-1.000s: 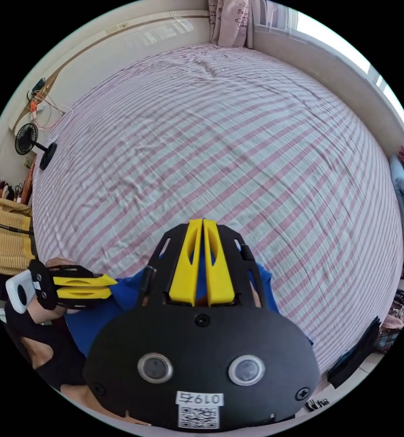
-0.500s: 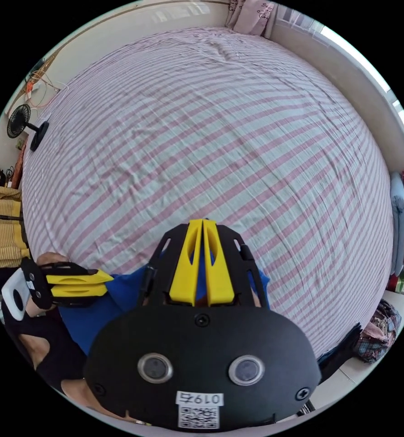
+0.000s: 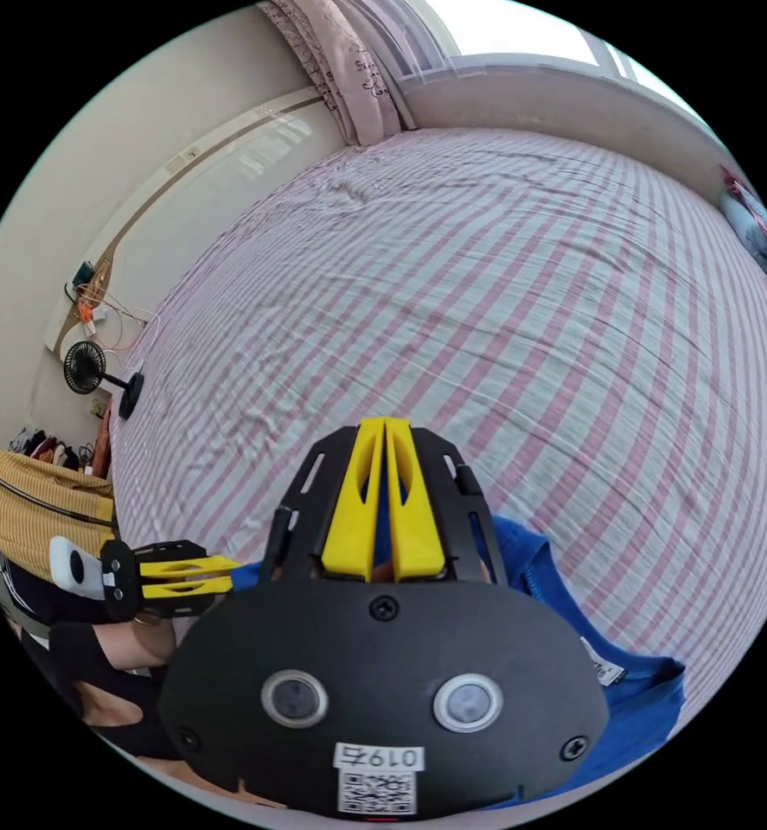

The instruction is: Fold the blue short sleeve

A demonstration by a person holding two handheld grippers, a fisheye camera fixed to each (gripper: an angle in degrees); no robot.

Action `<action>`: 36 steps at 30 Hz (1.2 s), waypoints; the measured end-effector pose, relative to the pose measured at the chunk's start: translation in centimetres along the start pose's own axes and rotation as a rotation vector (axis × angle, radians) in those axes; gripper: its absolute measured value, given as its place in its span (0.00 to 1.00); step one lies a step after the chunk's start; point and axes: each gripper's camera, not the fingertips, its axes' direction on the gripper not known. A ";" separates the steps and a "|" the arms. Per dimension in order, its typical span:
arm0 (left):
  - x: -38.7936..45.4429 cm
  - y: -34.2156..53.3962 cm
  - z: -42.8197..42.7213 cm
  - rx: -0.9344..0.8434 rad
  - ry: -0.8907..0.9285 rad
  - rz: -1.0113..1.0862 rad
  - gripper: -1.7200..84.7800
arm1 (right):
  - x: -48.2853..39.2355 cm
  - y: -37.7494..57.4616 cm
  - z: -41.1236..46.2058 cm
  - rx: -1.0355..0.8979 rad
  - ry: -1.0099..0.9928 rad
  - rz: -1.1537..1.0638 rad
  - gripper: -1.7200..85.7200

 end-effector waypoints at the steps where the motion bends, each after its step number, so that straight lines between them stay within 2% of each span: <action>1: -0.3 0.2 0.3 -0.004 0.002 0.005 0.04 | 0.0 -0.2 0.4 -0.018 0.017 -0.007 0.01; 5: -0.7 0.9 1.2 -0.013 -0.012 0.042 0.05 | -0.3 -0.5 0.7 -0.058 0.043 -0.044 0.01; 9: -1.9 1.7 1.7 -0.014 0.005 0.033 0.05 | -0.3 -0.5 -2.0 -0.012 0.069 -0.097 0.02; 11: -2.8 2.2 2.0 -0.013 0.021 0.025 0.05 | 0.1 -0.5 -2.8 -0.050 0.055 -0.121 0.02; 13: -3.2 2.5 2.2 -0.014 0.024 0.024 0.05 | 0.8 -0.6 -2.6 -0.176 0.019 -0.149 0.05; 17: -3.9 3.4 2.6 -0.015 0.022 0.024 0.05 | 1.5 -0.7 -2.2 -0.214 0.021 -0.148 0.07; 22: -4.8 4.3 2.9 -0.015 0.039 0.011 0.04 | 1.7 -1.0 -1.1 -0.247 0.002 -0.171 0.01; 28: -4.9 5.3 3.0 -0.016 0.025 0.018 0.04 | 3.2 -0.7 -2.5 -0.113 -0.005 -0.110 0.01; 32: -4.8 6.0 3.1 -0.021 0.021 0.026 0.04 | 3.6 -0.2 -2.1 -0.147 0.019 -0.106 0.02; 36: -5.2 6.7 3.2 -0.022 0.043 0.017 0.04 | 3.9 0.0 -3.0 -0.143 0.010 -0.113 0.09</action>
